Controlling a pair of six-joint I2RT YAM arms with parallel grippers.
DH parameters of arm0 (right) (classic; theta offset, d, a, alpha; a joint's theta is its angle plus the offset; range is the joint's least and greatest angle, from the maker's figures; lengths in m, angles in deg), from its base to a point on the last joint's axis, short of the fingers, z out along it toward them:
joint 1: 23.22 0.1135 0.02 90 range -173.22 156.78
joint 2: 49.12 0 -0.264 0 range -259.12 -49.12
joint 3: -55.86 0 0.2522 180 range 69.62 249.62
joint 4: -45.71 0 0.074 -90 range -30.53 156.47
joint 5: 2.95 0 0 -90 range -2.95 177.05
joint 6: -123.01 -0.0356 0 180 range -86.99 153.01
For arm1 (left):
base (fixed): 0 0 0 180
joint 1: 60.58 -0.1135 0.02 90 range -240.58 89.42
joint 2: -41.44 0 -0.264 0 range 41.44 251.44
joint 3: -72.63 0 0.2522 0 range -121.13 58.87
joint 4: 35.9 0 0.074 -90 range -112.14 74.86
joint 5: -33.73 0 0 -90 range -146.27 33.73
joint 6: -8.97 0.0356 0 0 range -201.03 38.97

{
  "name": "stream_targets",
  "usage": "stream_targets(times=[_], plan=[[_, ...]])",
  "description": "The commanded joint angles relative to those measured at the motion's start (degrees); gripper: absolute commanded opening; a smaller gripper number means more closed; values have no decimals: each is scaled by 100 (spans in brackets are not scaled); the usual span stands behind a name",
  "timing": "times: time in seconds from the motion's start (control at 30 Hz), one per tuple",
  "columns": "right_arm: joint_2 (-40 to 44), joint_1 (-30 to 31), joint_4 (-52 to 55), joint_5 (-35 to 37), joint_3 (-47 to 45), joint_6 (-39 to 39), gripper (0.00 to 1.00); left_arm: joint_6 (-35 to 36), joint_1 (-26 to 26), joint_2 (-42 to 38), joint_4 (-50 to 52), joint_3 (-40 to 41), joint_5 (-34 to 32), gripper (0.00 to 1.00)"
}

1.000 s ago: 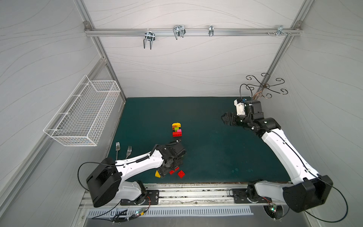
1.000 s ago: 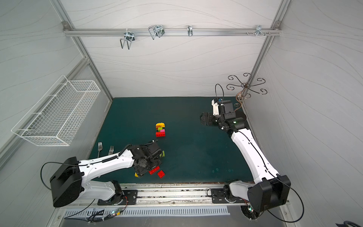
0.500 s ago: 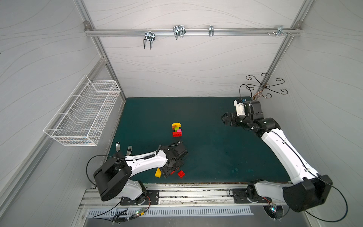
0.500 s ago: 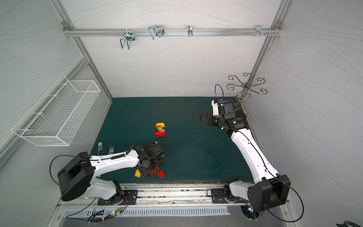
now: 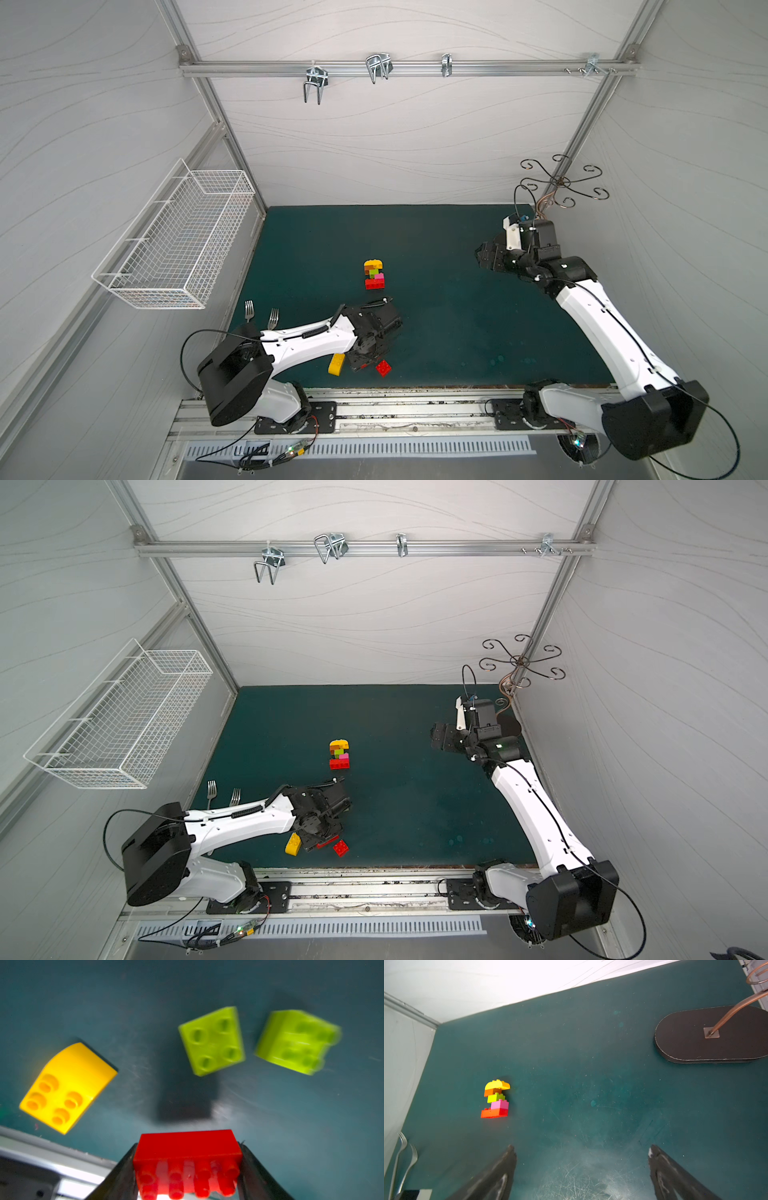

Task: Assemble the letter s with lego
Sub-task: Pick up the lego brick from the center of the board, then place the lego brick at the center of the board.

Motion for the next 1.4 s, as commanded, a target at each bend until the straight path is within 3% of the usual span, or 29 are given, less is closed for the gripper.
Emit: stream_targets(times=[0.0,0.3,0.5,0.73,1.1,1.37], plan=[[-175,-181,306,-361,216,-212,99,627,43,44,648,-940,-304,59],[-379,-540,837,-736,481,-343,99,2502,39,2351,910,-3433,246,61],[-232,-604,892,-591,433,-356,99,3133,-34,3572,1411,-4823,135,67],[-224,-603,866,-598,384,-372,99,3413,-178,4344,1515,-5333,207,70],[-133,-610,792,-559,205,-428,99,3212,-493,4817,1053,-5336,372,73],[-84,-604,732,-372,117,-459,99,3183,-502,4882,983,-5407,409,86]])
